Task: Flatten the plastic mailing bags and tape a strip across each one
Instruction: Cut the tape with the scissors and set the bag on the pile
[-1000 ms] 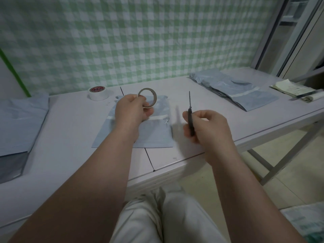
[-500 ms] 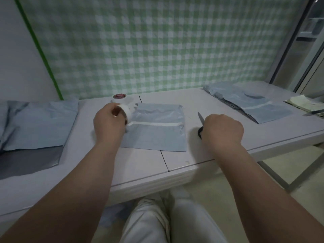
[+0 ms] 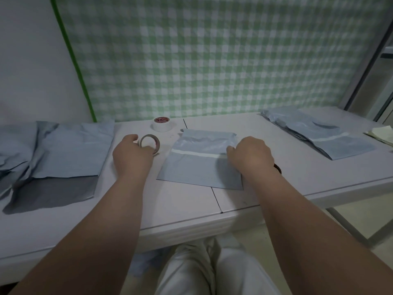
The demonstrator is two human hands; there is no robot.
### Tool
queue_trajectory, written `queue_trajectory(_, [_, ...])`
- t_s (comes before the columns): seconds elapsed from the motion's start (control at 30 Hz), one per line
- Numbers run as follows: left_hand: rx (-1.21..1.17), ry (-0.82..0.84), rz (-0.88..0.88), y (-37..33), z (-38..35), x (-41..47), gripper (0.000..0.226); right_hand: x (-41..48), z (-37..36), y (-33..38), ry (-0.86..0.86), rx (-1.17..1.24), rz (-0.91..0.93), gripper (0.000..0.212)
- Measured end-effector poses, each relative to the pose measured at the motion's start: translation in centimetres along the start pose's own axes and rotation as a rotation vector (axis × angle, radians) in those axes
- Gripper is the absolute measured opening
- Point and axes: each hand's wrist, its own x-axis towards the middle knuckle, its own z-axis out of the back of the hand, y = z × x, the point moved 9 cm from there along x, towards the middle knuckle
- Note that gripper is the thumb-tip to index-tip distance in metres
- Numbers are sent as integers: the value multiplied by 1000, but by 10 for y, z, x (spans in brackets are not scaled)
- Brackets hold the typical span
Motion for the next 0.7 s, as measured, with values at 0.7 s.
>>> queue_trajectory(0.7, [2,10,-196,-37,-2,-29,29,12,1,-2,123,1394,-208,32])
